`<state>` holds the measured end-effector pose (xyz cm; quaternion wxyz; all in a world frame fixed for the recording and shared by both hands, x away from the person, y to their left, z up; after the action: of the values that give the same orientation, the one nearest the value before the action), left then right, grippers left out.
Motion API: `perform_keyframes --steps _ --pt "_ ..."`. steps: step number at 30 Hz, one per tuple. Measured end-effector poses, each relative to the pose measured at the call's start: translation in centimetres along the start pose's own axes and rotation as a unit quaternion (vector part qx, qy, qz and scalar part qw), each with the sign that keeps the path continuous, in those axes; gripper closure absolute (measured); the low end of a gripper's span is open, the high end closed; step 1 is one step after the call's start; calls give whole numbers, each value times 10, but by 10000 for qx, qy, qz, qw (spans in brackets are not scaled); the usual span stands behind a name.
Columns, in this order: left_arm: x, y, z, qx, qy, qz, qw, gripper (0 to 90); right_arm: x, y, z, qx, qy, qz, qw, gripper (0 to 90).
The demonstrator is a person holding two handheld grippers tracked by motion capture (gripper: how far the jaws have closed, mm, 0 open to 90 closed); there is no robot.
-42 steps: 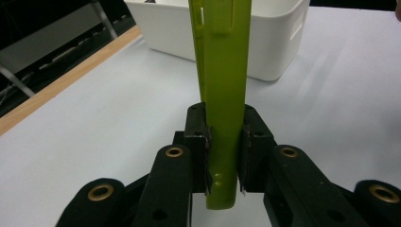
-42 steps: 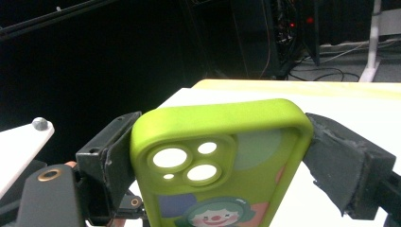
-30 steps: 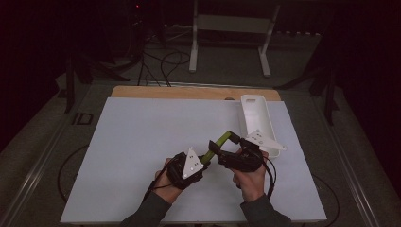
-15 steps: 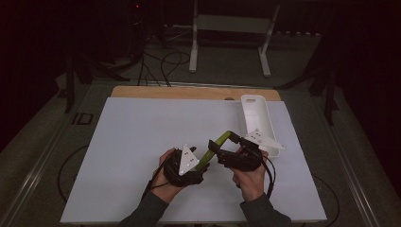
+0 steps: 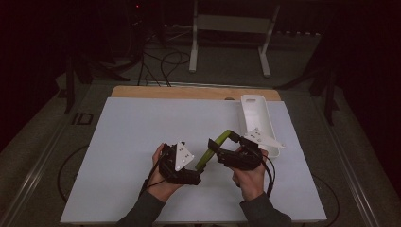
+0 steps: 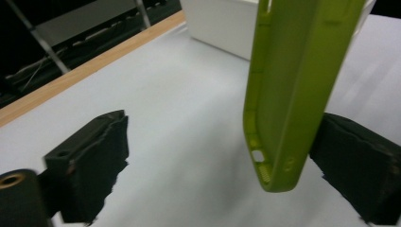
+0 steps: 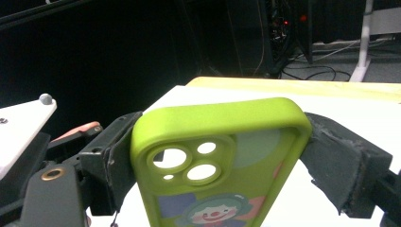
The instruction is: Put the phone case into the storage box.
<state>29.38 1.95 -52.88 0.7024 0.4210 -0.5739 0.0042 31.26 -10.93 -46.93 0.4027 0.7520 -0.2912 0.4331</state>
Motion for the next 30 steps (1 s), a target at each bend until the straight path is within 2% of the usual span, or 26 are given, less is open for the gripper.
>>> perform_keyframes --steps 7,15,30 --pt "-2 4 -5 61 42 -7 10000 1 0 0 0 -8 4 -20 10000 169" --pt "-3 9 -7 57 37 2 10000 0 1 -1 -1 -12 25 -24 10000 169" --pt "-10 21 -20 167 213 93 9996 0 6 -2 1 -89 57 -25 9999 170"
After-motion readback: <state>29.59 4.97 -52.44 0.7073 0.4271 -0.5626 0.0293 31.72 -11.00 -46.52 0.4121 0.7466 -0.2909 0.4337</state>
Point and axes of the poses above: each handheld gripper's, and its own axes: y roughly backward along the jaws, x roughly out of its top, z roughly to its right, the point moved 8 cm from there along -y, roughly forward along the jaws, and after that the axes turned 10 degrees about -x, right-handed, at the moved point
